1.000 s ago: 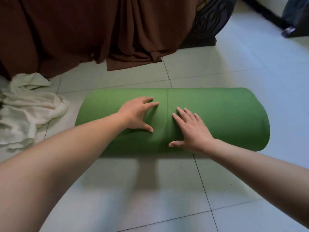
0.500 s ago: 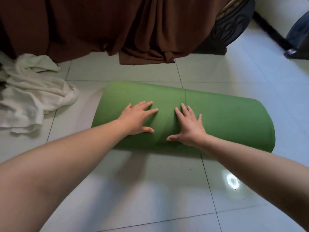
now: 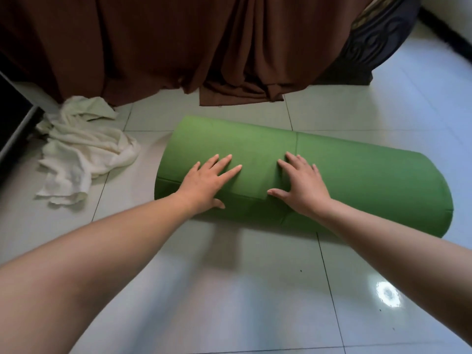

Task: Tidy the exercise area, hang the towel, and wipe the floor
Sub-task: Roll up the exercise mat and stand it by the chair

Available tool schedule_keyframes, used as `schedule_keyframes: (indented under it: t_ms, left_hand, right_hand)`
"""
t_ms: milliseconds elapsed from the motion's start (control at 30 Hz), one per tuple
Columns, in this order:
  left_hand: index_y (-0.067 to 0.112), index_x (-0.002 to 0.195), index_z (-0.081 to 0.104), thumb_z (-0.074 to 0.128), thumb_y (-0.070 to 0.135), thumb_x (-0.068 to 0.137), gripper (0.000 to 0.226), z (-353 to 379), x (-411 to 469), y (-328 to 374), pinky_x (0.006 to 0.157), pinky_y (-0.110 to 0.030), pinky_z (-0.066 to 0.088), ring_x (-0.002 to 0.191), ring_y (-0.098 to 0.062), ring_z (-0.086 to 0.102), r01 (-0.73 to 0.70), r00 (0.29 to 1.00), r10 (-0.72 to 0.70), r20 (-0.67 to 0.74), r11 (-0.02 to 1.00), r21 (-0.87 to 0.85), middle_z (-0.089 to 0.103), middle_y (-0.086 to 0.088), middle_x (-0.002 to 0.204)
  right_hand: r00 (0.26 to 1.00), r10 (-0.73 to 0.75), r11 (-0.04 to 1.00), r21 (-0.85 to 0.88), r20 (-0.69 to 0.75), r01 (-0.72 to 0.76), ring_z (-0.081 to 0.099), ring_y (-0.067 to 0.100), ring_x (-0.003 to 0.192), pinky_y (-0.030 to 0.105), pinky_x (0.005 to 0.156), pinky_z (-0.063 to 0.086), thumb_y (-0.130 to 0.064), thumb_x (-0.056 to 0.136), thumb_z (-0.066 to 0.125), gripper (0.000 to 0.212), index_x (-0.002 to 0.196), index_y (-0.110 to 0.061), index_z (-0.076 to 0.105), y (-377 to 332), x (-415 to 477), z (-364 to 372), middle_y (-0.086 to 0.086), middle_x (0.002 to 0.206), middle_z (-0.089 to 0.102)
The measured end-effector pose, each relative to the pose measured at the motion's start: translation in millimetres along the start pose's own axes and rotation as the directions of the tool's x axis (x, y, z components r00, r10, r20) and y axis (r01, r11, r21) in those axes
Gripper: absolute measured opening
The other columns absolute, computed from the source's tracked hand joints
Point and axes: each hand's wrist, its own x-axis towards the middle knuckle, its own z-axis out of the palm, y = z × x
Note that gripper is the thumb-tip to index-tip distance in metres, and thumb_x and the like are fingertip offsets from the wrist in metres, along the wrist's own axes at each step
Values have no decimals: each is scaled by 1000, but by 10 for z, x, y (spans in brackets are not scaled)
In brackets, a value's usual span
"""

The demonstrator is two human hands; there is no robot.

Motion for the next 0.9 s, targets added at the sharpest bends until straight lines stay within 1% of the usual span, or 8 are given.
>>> schedule_keyframes:
  t_ms: [133,267,433,600,667,767,833,900]
  left_hand:
    - [39,148,-3,68,53,75,102,30,65,-92,117,-45,16,146,-21,-1,-27,999,26,-19,999,-20,-7,5,159]
    - [40,148,2,66,56,75,99,39,44,-129,117,-43,12,146,-19,1,-26,997,22,-71,999,-48,-3,5,159]
    - [36,148,12,64,64,72,96,73,-42,-272,117,-45,11,146,-16,4,120,980,-150,-134,970,-210,5,4,159]
    - [30,148,19,63,62,75,91,169,-168,-531,116,-43,17,145,-19,11,267,932,-332,-143,900,-344,11,1,158]
    - [25,149,20,64,59,75,92,217,-212,-645,116,-40,19,144,-22,15,314,899,-411,-153,846,-431,14,-3,157]
    - [17,150,15,67,52,78,95,241,-268,-767,116,-35,17,144,-23,14,366,848,-518,-111,724,-584,12,-6,158]
    - [13,150,11,67,49,79,97,263,-284,-817,115,-34,19,143,-22,18,392,830,-557,-29,620,-680,14,-7,157]
    - [14,149,13,68,49,79,96,297,-277,-845,113,-37,28,138,-24,30,421,821,-566,77,508,-752,28,-7,153]
  right_hand:
    - [997,-46,997,-61,66,50,0,21,145,47,117,4,-63,73,63,99,148,-21,14,-16,-82,51,2,158,1]
    - [997,-30,996,-83,69,36,-3,24,145,51,116,2,-64,70,64,103,148,-22,11,-110,-30,65,2,158,-1]
    - [996,-42,995,-90,73,48,-8,22,144,54,113,-3,-68,64,66,114,148,-23,4,-310,133,112,3,158,-6]
    - [995,-33,992,-116,96,44,-12,21,144,64,108,-5,-72,61,65,119,148,-24,0,-513,247,175,1,157,-10]
    - [993,-41,991,-123,110,54,-12,22,144,64,110,-5,-73,61,65,120,149,-24,-1,-570,278,202,2,157,-11]
    - [992,-44,991,-117,117,58,-11,21,144,63,110,-5,-74,59,65,120,149,-26,0,-586,286,237,1,157,-10]
    - [993,-41,993,-103,109,52,-10,20,144,61,110,-4,-74,58,65,120,148,-27,1,-569,264,262,0,157,-9]
    - [994,-40,993,-102,105,51,-10,19,144,61,110,-4,-74,58,65,120,148,-27,1,-566,235,280,-1,157,-9]
